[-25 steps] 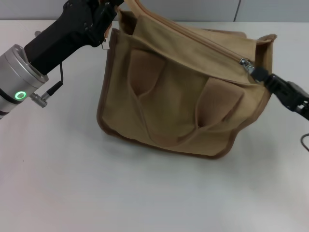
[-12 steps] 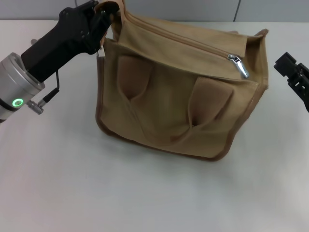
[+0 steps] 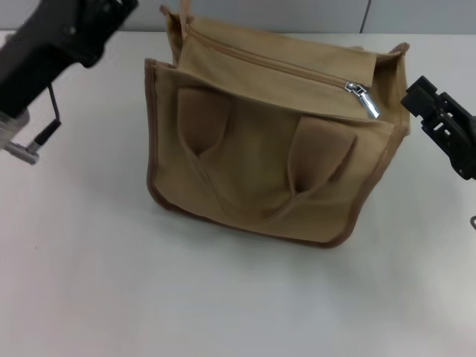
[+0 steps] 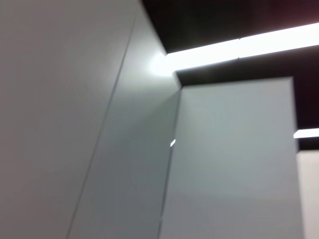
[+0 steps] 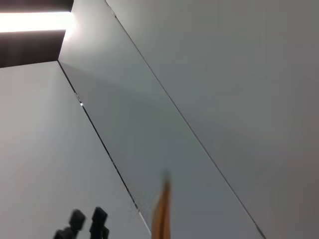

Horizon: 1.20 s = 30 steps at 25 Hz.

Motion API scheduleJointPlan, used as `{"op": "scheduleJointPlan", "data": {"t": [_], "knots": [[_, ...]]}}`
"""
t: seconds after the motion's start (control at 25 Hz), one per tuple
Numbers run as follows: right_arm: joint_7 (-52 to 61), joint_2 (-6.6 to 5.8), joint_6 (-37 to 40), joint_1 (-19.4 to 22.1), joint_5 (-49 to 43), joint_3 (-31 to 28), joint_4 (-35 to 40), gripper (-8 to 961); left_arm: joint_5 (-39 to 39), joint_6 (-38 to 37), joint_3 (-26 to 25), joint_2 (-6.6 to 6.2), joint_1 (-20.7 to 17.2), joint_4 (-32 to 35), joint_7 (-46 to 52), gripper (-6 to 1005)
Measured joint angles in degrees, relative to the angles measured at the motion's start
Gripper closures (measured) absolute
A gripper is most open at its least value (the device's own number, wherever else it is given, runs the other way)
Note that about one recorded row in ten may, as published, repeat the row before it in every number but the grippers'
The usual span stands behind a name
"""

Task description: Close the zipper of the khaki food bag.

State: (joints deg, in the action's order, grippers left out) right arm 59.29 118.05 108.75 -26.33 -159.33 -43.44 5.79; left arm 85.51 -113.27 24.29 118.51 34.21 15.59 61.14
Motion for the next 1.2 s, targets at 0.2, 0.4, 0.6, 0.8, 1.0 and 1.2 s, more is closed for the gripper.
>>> {"op": "scheduleJointPlan", "data": {"t": [0.2, 0.4, 0.6, 0.8, 1.0, 1.2], "knots": [[-2.60, 0.17, -0.13, 0.02, -0.06, 0.19, 0.02, 530, -1.16, -0.95, 4.55, 0.06, -0.32, 2.55, 3.14, 620], [-11.50, 0.93, 0.87, 0.81, -0.44, 1.64, -0.05, 529, 2.76, 0.73, 23.84, -0.08, -6.59, 9.22, -6.56, 452], [-16.81, 0.97, 1.81, 0.70, -0.49, 9.71, -1.33, 529, 5.03, 4.32, 30.69, -0.37, -10.76, 12.04, -8.67, 423], [-16.79, 0.88, 2.57, -2.49, -0.52, 20.83, -0.94, 528, 13.32, 5.95, 32.81, -0.60, -12.50, 12.72, -9.01, 411], [-16.90, 1.06, -1.55, -2.37, -0.55, 22.94, -0.78, 459, 12.95, 6.72, 30.16, -0.16, -14.97, 12.52, -11.79, 399], [-17.27, 1.19, -3.17, -0.44, -0.55, 22.98, -0.72, 307, 12.73, 6.84, 22.38, -0.03, -16.27, 8.73, -15.02, 387]]}}
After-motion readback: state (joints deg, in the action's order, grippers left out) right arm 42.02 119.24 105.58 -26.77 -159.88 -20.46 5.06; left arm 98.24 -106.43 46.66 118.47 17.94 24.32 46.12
